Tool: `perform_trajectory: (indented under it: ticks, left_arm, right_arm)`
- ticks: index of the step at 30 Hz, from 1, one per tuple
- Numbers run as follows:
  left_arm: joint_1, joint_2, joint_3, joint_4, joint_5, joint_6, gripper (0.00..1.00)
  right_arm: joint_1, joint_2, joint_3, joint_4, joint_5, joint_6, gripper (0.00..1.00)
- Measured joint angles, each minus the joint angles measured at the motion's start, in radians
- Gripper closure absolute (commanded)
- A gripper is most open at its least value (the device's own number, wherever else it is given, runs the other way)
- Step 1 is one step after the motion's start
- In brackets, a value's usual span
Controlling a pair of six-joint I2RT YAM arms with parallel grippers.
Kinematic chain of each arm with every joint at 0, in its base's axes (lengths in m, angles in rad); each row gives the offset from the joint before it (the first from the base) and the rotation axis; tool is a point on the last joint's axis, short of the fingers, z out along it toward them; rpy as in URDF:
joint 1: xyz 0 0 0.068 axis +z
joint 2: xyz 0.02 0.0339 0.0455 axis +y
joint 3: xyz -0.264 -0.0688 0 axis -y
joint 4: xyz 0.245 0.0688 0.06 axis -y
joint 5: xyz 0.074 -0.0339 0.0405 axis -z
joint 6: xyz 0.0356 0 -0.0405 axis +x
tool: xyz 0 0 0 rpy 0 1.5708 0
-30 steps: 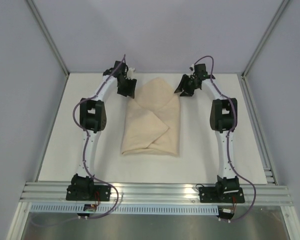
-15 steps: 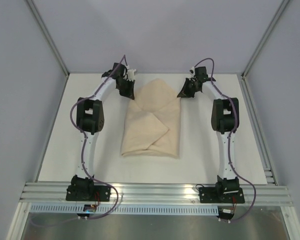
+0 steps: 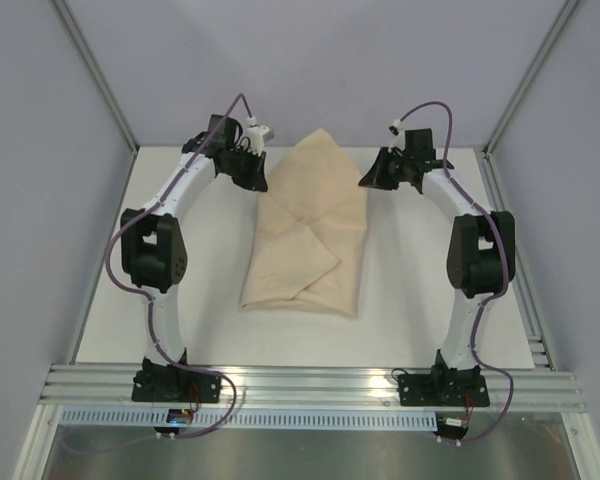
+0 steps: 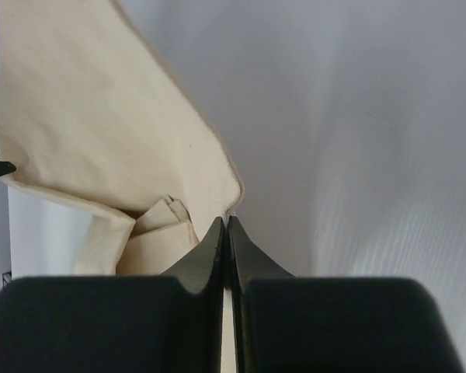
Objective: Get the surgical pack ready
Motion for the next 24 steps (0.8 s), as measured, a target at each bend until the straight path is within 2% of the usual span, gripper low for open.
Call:
perform_trajectory:
  ticks: [11, 19, 21, 22, 24]
  left_arm:
    - [0.0, -0.261, -0.365, 0.057, 0.116, 0.175, 1.0]
    - [0.0, -0.351, -0.578, 0.087, 0.144, 0.296, 1.0]
    - [0.0, -0.357, -0.624, 0.1, 0.143, 0.327, 1.0]
    - [-0.001, -0.358, -0.636, 0.105, 0.142, 0.334, 1.0]
    - [-0.003, -0.362, -0.682, 0.132, 0.14, 0.363, 1.0]
  right_arm:
    - [0.007, -0.378, -0.492, 0.185, -0.027, -0.017, 1.0]
    - [0.084, -0.639, -0.85, 0.265, 0.038, -0.017, 0.99]
    - [0.105, -0.69, -0.937, 0.29, 0.072, -0.014, 0.93]
    - [0.112, -0.708, -0.971, 0.293, 0.088, -0.012, 0.8]
    - [0.117, -0.729, -1.02, 0.285, 0.126, -0.005, 0.72]
